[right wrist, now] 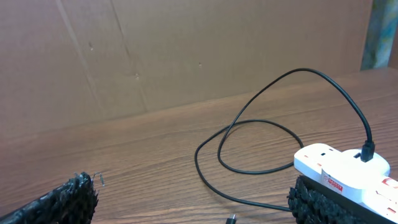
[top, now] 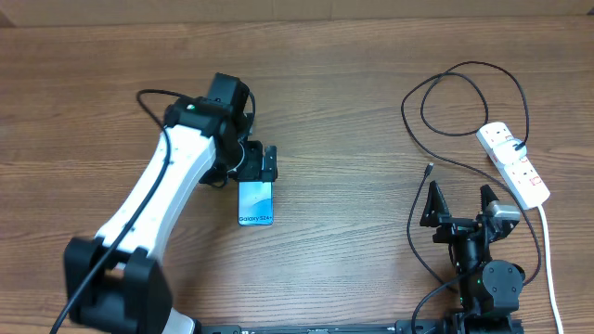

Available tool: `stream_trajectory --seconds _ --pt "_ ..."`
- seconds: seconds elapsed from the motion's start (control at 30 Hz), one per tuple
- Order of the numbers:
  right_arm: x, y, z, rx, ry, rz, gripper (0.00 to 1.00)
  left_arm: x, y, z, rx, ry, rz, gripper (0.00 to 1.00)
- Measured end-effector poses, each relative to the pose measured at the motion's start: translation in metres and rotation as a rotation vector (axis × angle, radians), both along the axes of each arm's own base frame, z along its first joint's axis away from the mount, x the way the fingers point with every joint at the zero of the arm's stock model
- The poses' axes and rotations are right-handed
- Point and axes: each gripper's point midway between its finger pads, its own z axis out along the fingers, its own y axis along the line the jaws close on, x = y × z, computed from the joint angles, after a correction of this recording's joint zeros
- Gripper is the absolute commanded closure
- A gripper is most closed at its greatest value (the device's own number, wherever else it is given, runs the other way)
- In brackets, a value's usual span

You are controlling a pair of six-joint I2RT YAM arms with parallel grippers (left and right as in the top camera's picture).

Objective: Plug charger to phone and switch on socket
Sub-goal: 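Move the left gripper over the phone and lower onto it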

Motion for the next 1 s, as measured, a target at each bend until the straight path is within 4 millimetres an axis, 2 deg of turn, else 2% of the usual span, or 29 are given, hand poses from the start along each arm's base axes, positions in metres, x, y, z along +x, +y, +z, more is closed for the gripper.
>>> stream_trajectory --seconds 0.13,0.47,0.8,1.0 --pt "0.000 0.000 0.000 0.000 -0.001 0.000 0.00 -0.001 0.000 -0.026 0.023 0.083 0.020 0.00" --pt "0.000 0.000 0.000 0.000 0.000 -0.001 0.00 -0.003 0.001 -0.065 0.122 0.166 0.014 0.00" --pt "0.000 0.000 0.000 0.000 0.000 -0.001 0.00 0.008 0.009 -0.077 0.184 0.118 0.044 0.00" --pt "0.000 0.000 0.000 0.000 0.000 0.000 0.00 0.007 0.009 -0.087 0.182 0.111 0.047 0.00"
